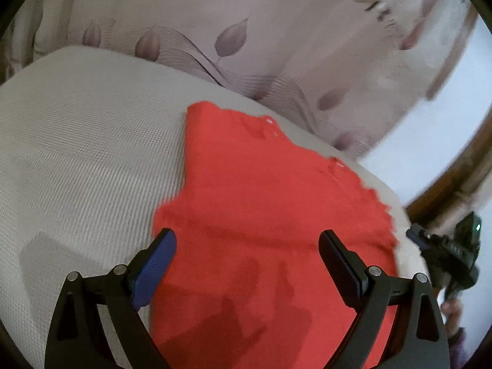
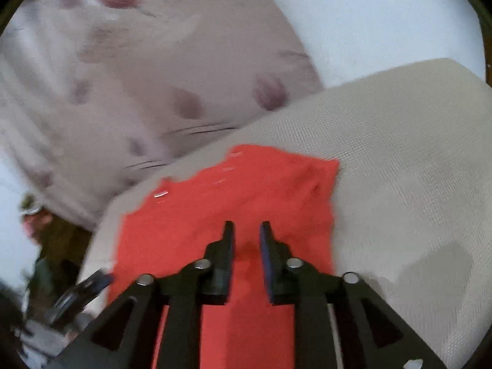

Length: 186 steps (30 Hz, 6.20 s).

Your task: Fold small clothes

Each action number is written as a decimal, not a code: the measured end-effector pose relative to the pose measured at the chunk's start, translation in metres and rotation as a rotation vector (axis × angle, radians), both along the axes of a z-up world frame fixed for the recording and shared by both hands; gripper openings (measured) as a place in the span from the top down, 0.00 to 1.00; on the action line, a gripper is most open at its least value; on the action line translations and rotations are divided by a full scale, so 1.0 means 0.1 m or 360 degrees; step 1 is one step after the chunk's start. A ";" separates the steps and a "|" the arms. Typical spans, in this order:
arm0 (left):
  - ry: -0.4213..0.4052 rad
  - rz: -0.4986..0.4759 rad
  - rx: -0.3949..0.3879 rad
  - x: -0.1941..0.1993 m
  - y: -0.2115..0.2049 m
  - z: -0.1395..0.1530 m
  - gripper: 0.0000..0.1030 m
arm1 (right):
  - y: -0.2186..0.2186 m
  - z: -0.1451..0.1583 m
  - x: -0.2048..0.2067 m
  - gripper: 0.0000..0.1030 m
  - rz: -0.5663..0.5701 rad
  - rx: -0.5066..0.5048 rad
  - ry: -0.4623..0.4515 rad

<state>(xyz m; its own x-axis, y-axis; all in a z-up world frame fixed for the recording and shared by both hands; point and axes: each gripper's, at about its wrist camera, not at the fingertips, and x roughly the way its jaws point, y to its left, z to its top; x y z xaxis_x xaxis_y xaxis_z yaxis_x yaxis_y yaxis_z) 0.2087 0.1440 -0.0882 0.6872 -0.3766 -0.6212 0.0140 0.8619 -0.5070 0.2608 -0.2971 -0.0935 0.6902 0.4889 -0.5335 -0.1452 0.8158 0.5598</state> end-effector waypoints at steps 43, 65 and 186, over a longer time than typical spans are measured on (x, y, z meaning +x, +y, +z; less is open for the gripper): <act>0.0023 -0.0310 -0.0429 -2.35 0.31 -0.33 0.48 | 0.26 -0.83 -2.67 0.58 0.0366 0.0319 0.0087; 0.0139 -0.0175 -0.0445 -2.30 0.16 -0.42 0.95 | 0.23 -0.90 -2.64 0.66 0.0338 0.0395 0.0141; -0.0267 -0.0336 -0.0478 -1.43 0.12 0.85 0.93 | -0.11 0.10 -2.08 0.90 0.0484 0.0858 -0.0045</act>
<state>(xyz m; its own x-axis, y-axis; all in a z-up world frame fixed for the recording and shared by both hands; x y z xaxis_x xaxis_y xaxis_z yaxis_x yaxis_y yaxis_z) 0.0661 0.1556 -0.0034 0.6579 -0.6680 -0.3479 0.2789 0.6451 -0.7114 0.0524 -0.3079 -0.0836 0.4880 0.8615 -0.1403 -0.3475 0.3393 0.8741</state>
